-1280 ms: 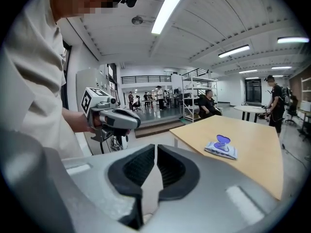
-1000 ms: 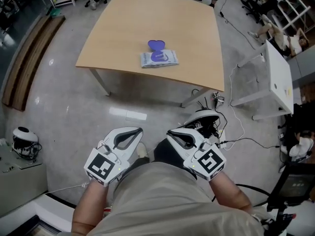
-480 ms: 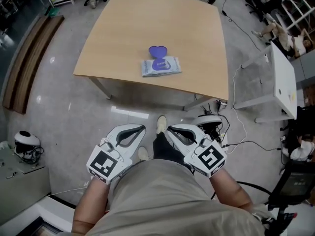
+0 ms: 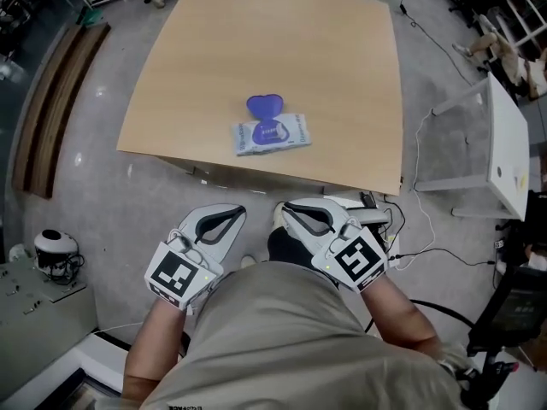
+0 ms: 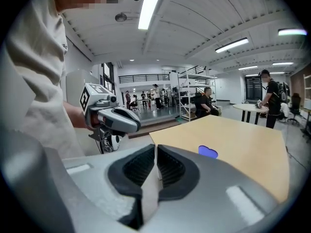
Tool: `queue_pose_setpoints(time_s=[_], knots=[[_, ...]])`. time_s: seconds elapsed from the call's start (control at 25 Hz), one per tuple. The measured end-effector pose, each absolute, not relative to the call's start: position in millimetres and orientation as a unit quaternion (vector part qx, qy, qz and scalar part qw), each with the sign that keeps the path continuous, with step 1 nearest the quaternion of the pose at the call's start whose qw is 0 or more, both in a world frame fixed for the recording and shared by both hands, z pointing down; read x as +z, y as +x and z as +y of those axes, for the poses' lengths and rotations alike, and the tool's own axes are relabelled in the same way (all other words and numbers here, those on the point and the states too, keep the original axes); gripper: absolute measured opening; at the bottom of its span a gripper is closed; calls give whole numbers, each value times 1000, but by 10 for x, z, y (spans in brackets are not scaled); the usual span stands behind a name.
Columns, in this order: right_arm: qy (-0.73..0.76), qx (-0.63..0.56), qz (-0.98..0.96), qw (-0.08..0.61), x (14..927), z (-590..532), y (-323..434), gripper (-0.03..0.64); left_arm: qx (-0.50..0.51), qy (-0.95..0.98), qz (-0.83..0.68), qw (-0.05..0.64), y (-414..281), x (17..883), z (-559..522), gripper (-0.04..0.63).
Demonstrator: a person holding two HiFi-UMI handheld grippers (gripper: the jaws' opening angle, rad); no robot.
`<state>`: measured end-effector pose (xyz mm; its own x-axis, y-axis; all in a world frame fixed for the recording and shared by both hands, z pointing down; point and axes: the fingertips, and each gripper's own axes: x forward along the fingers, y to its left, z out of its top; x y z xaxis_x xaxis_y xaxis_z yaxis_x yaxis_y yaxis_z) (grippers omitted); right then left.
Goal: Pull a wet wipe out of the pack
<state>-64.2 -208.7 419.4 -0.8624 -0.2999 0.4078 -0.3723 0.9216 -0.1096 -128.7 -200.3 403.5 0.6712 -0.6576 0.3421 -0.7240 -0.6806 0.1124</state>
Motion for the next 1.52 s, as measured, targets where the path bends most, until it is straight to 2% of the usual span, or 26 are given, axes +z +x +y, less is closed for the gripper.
queue_pose_setpoints(time_s=[0.36,0.72,1.52], knots=[[129,62,-966,216,4505,-2938,-427,18,151,894,-399,141,-993,4255,-2882,5],[132,84,-959,237,4842,-3357,-519,17,172,893,-388,151,-1099,4580,-3337,5],[210,148,-893,370,6096,-4127,-636,35,267,902,-269,208,-1466,5820,-3855,5]])
